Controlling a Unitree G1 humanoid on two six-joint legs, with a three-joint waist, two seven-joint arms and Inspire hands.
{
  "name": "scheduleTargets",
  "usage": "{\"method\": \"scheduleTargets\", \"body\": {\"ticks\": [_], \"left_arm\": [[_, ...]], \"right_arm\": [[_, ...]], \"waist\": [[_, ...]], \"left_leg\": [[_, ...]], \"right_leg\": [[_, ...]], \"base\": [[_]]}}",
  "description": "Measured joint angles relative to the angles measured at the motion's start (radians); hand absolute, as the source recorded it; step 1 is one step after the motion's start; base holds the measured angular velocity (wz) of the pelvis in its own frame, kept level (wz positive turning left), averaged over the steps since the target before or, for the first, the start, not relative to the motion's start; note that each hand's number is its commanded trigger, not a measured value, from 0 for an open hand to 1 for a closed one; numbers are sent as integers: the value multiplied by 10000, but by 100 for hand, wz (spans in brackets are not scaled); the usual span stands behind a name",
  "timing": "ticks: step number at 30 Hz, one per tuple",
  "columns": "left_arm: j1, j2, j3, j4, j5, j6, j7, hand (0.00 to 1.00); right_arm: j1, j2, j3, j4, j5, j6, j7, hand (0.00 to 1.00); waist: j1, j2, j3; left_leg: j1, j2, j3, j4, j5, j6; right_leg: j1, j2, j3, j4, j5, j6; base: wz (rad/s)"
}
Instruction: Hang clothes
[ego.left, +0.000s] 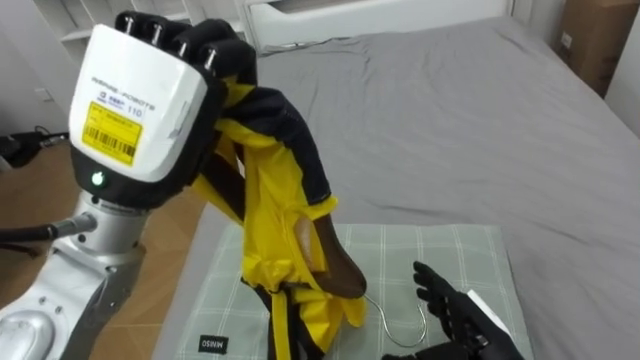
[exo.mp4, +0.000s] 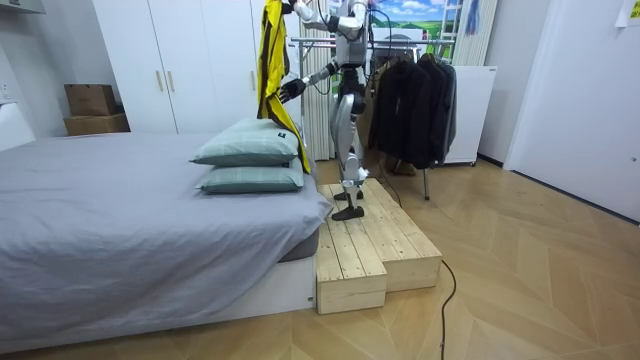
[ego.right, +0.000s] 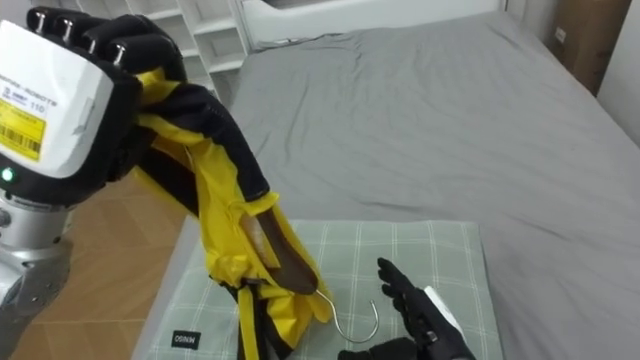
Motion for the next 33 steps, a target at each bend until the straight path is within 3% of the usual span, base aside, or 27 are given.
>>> {"method": "scheduleTargets", "body": {"ticks": [3, 7, 11, 16, 24, 33], "left_arm": [[-556, -329, -97, 344, -309, 224, 111, 100], [-702, -371, -500, 410, -551, 275, 104, 100], [-719, -450, -650, 398, -515, 267, 25, 100], [-729, -452, -650, 395, -520, 267, 21, 100], [-778, -467, -657, 397, -543, 275, 21, 100], [-790, -1091, -669, 724, -577, 308, 26, 100]], "right_arm": [[-240, 79, 347, -1, 36, 0, 162, 0], [-810, 65, 1307, -2, 261, -1, 318, 0], [-976, 170, 1878, -2, 294, -2, 439, 0], [-989, 349, 1948, -3, 327, -3, 525, 0], [-1212, 345, 1962, -35, 1087, -3, 354, 0], [-1618, 606, 1927, -352, 2013, -6, -56, 0]], "waist": [[15, 138, 11], [24, 147, 7], [267, 134, 14], [482, 113, 22], [450, 102, 28], [321, 105, 27]], "left_leg": [[-106, -1, 3, 0, 6, 1], [-97, 5, -5, -13, 8, 0], [-161, -3, -1, -8, 8, 0], [-212, -10, -12, 39, 8, 0], [-354, -16, -51, 143, 8, -1], [-327, -16, -73, 191, 9, -1]], "right_leg": [[-125, -3, 9, 28, 1, 0], [-109, 1, 7, 23, 1, 0], [-179, -6, 8, 20, 1, 0], [-194, -13, -37, 16, 2, 2], [-235, -17, -132, 8, 2, 3], [-175, -13, -106, 4, 2, 3]], "base": [[0], [0], [0], [1], [2], [1]]}}
